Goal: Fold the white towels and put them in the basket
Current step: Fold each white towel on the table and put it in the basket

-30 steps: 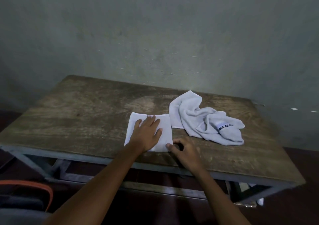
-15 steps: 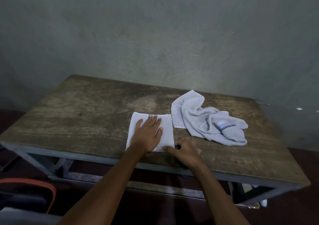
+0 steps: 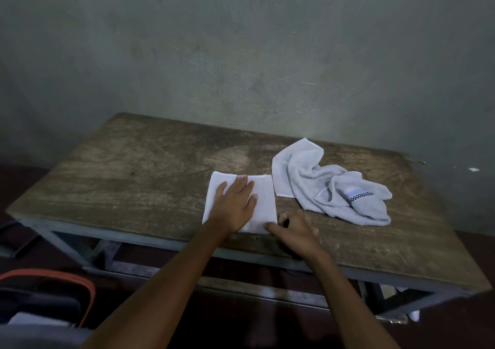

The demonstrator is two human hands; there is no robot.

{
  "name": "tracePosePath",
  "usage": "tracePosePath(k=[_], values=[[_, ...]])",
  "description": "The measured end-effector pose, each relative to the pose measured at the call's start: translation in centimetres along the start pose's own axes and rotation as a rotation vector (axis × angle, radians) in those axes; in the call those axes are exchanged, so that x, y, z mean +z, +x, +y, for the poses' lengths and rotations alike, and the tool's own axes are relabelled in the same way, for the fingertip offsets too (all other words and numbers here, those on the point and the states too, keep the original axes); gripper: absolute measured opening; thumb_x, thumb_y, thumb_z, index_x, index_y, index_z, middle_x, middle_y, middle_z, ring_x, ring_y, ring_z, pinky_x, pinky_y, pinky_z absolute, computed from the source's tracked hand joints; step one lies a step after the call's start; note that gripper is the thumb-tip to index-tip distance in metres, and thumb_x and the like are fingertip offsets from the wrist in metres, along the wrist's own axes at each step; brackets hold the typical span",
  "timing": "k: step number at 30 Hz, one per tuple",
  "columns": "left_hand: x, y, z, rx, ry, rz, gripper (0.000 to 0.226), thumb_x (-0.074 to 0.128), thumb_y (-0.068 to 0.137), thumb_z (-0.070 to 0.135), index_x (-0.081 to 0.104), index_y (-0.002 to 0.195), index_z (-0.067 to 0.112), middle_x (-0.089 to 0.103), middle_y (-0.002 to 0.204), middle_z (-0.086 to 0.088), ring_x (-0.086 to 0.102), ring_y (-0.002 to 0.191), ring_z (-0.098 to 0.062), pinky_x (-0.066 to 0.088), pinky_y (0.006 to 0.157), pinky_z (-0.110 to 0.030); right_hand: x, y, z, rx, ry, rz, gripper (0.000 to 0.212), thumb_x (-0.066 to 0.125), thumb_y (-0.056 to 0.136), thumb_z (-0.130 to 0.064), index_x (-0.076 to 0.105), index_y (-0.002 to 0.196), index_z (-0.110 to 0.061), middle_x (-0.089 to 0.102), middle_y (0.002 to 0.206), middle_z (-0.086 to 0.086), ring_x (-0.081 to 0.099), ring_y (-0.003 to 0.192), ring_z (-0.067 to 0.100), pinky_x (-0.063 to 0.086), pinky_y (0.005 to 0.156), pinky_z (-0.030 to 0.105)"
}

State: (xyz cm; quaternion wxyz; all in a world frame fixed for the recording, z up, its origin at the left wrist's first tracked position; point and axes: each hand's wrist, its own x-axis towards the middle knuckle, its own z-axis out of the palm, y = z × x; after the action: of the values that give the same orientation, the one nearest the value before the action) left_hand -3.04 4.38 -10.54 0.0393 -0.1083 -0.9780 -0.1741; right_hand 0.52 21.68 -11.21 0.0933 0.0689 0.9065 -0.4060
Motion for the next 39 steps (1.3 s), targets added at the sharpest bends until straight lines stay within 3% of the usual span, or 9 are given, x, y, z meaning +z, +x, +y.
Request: tracePosePath(k=[4, 10, 15, 19, 22, 25, 31, 35, 39], values=[[-0.8, -1.5, -1.8, -0.071, -0.034, 0.261, 0.064, 0.018, 0.086, 0.049, 0.048, 0.134, 0.019, 0.044, 0.144, -0.003, 0.032, 0.138, -0.015, 0.018, 0.110, -0.039, -0.4, 0.6, -1.4, 0.013, 0.182, 0.066, 0.047, 0.058, 0.063, -0.068, 0.059, 0.086, -0.027, 0.064, 0.092, -0.005, 0.060, 0.097, 0.018, 0.047, 0.091, 0.041], [-1.8, -3.2, -3.8, -0.388, -0.036, 0.054, 0.057, 0.034, 0.095, 0.047, 0.023, 0.147, 0.026, 0.031, 0.146, -0.012, 0.025, 0.132, -0.030, 0.019, 0.107, -0.047, 0.3, 2.6, -4.6, -0.037, -0.121, 0.089, 0.066, 0.050, 0.082, -0.058, 0.047, 0.126, -0.010, 0.058, 0.121, 0.011, 0.050, 0.118, 0.032, 0.043, 0.097, 0.042], [-1.6, -3.1, -4.0, -0.372, -0.190, 0.096, 0.061, 0.045, 0.094, 0.039, 0.025, 0.146, 0.015, 0.042, 0.136, -0.019, 0.039, 0.124, -0.034, 0.032, 0.104, -0.041, 0.9, 2.8, -5.7, -0.018, -0.285, 0.044, 0.060, 0.049, 0.088, -0.054, 0.049, 0.116, -0.001, 0.059, 0.114, 0.016, 0.054, 0.108, 0.031, 0.044, 0.089, 0.036], [-1.3, -2.0, -4.3, -0.506, -0.429, 0.097, 0.054, 0.054, 0.088, 0.036, 0.044, 0.134, 0.009, 0.054, 0.128, -0.016, 0.050, 0.117, -0.032, 0.040, 0.101, -0.045, 0.3, 2.7, -5.8, 0.042, -0.066, -0.031, 0.038, 0.059, 0.085, -0.046, 0.051, 0.096, -0.011, 0.056, 0.095, 0.005, 0.054, 0.091, 0.021, 0.043, 0.077, 0.031], [-1.6, -2.1, -3.7, -0.504, -0.576, 0.161, 0.046, 0.055, 0.088, 0.026, 0.048, 0.129, 0.006, 0.057, 0.124, -0.016, 0.054, 0.114, -0.031, 0.043, 0.098, -0.044, -0.1, 2.1, -6.2, 0.059, 0.036, -0.058, 0.033, 0.058, 0.085, -0.038, 0.053, 0.103, -0.010, 0.057, 0.094, 0.001, 0.055, 0.089, 0.018, 0.048, 0.077, 0.031], [-2.4, -2.4, -3.0, -0.457, -0.704, 0.269, 0.041, 0.056, 0.089, 0.015, 0.050, 0.127, 0.003, 0.057, 0.121, -0.016, 0.056, 0.109, -0.028, 0.044, 0.092, -0.033, -0.2, 1.2, -6.7, 0.019, 0.136, -0.036, 0.034, 0.055, 0.088, -0.029, 0.048, 0.113, -0.007, 0.054, 0.099, 0.002, 0.049, 0.076, 0.009, 0.040, 0.058, 0.023], [-6.7, -3.1, -2.7, -0.371, -0.874, 0.410, 0.035, 0.061, 0.087, 0.012, 0.053, 0.121, 0.007, 0.060, 0.115, -0.013, 0.060, 0.099, -0.023, 0.050, 0.087, -0.035, -1.8, -0.4, -10.4, -0.028, 0.448, 0.051, 0.006, 0.056, 0.087, -0.021, 0.052, 0.083, -0.019, 0.062, 0.086, 0.003, 0.058, 0.076, 0.013, 0.049, 0.069, 0.030], [-11.8, -3.7, -1.7, -0.339, -0.990, 0.533, 0.038, 0.061, 0.086, 0.002, 0.051, 0.123, 0.002, 0.059, 0.104, -0.006, 0.056, 0.090, -0.017, 0.046, 0.068, -0.006, -3.8, -1.4, -14.9, -0.104, 0.589, 0.101, 0.019, 0.059, 0.085, -0.014, 0.052, 0.103, -0.011, 0.060, 0.088, 0.001, 0.057, 0.076, 0.013, 0.043, 0.062, 0.025], [-16.6, -5.4, -2.1, -0.294, -0.972, 0.663, 0.038, 0.062, 0.086, 0.005, 0.053, 0.123, 0.004, 0.061, 0.106, -0.007, 0.057, 0.090, -0.015, 0.045, 0.068, -0.005, -3.9, -2.3, -19.0, -0.163, 0.643, 0.062, 0.028, 0.060, 0.086, -0.022, 0.055, 0.108, -0.006, 0.064, 0.096, 0.007, 0.061, 0.082, 0.022, 0.047, 0.074, 0.030]])
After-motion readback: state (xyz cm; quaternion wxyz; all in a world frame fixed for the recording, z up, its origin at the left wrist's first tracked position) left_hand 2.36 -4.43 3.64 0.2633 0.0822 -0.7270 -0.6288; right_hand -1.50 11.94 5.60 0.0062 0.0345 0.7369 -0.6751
